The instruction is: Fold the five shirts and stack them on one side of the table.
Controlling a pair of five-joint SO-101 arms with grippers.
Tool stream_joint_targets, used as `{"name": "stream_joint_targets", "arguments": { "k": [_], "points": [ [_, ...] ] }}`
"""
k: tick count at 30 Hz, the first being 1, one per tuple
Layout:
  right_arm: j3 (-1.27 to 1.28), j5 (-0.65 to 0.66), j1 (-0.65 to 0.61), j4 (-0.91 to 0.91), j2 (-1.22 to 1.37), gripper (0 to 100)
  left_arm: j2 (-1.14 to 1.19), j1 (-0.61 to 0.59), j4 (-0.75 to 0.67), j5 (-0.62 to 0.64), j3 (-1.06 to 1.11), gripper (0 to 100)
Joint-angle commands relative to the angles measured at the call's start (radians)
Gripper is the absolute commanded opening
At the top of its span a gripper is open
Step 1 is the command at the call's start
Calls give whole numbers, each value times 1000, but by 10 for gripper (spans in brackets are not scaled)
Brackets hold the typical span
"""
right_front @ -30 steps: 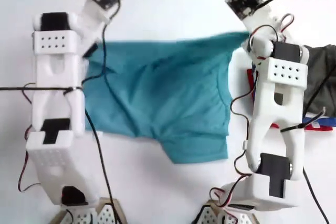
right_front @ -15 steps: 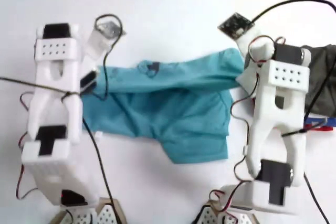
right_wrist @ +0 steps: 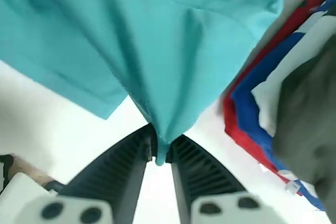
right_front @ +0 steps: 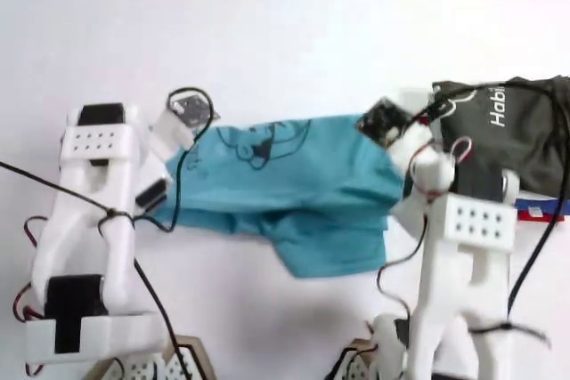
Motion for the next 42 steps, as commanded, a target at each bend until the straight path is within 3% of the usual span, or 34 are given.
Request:
{"name": "stream_joint_targets", "arguments": {
  "k": [1, 15, 25, 30, 36, 42],
  "points": [
    [64, 11, -10, 22, -122, 22, -55, -8, -9, -5, 8, 24],
    [69, 37, -68, 145, -236, 22, -115, -31, 26, -8, 13, 24],
    [334, 37, -77, -56, -236, 23, -114, -31, -146, -5, 197, 25],
    [358, 37, -76, -71, -243, 54, -120, -35, -166, -2, 206, 28],
    [201, 35, -84, -36, -245, 283, -115, -37, -66, 83, -1, 104],
    [-101, 17, -76, -42, -242, 240, -112, -35, 54, 163, -343, 146]
  ]
}}
